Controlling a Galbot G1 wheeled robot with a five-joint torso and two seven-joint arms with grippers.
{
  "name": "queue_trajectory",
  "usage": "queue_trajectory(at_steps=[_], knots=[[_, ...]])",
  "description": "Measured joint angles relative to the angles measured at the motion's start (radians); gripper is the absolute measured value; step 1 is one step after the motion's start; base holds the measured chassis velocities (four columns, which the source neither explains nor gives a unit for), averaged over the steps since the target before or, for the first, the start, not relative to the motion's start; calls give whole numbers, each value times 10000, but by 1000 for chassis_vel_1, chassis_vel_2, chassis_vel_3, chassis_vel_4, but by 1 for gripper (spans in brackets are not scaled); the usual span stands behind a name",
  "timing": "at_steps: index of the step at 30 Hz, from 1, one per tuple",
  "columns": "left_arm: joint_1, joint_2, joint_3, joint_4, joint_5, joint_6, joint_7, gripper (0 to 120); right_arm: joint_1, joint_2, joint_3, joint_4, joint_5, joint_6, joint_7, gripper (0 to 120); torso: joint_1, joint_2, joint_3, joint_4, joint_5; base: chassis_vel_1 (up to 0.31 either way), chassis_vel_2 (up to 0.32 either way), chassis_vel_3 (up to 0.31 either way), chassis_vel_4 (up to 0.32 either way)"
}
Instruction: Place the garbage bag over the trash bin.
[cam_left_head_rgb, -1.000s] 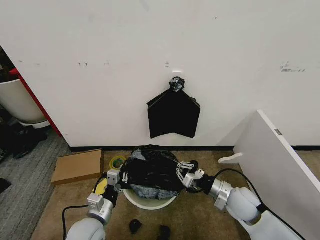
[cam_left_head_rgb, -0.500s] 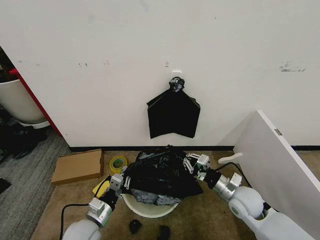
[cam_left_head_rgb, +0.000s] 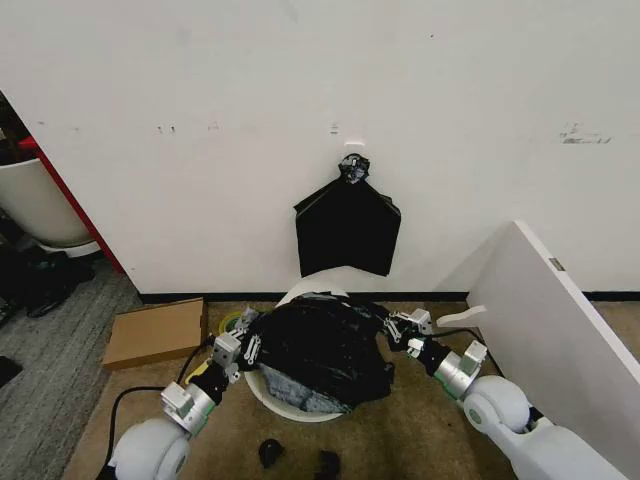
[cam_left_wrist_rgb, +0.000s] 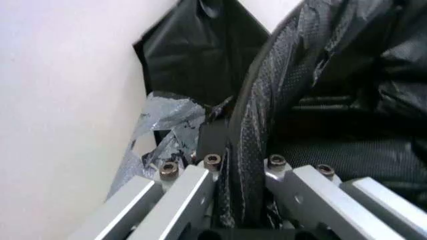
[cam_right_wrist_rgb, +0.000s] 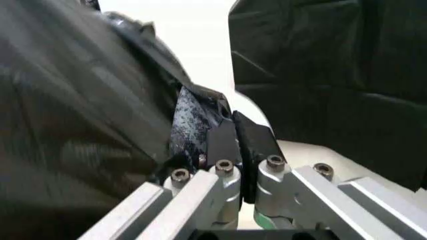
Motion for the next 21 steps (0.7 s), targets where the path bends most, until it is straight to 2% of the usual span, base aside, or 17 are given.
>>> queue_trajectory(at_steps=[3, 6, 10, 11, 13, 15, 17, 18, 19, 21], knots=[[-361, 37, 54, 9, -678, 363, -594, 1, -11, 147, 118, -515, 158, 692, -1078, 0, 0, 0, 0, 0, 0, 0, 0, 0, 0], [-468, 9, 77, 9, -993, 535, -971, 1, -37, 187, 124, -612, 294, 989, -1478, 0, 0, -1, 1, -1, 1, 0, 0, 0, 0], [-569, -206, 217, 154, -1080, 729, -1171, 1, -93, 251, 67, -248, 1182, 1300, -1857, 18, -1, -1, 1, 2, -2, 0, 0, 0, 0], [-569, -206, 217, 154, -1080, 729, -1171, 1, -93, 251, 67, -248, 1182, 1300, -1857, 18, -1, -1, 1, 2, -2, 0, 0, 0, 0], [-614, -322, 264, 229, -1078, 823, -1339, 1, -138, 266, -9, 119, 1736, 1290, -1074, 25, -1, 0, 0, 2, -3, 0, 0, 0, 0], [-686, -441, 299, 281, -1132, 990, -1638, 1, -255, 284, -92, 647, 2049, 1194, 378, 33, -1, 0, 0, 2, 1, 0, 0, 0, 0], [-720, -531, 328, 295, -1248, 1179, -1913, 1, -401, 296, -115, 1138, 2039, 1088, 1651, 41, -1, 0, 0, 1, -3, 0, 0, 0, 0], [-720, -531, 328, 295, -1248, 1179, -1913, 1, -401, 296, -115, 1138, 2039, 1088, 1651, 41, -1, 0, 0, 1, -3, 0, 0, 0, 0], [-742, -591, 339, 290, -1398, 1361, -2175, 1, -596, 296, -122, 1650, 1850, 1011, 2591, 46, -1, 0, 0, 1, 0, 0, 0, 0, 0], [-751, -668, 350, 222, -1598, 1651, -2530, 1, -948, 277, -149, 2398, 1428, 895, 3519, 55, -1, 0, 0, 2, -1, 0, 0, 0, 0]])
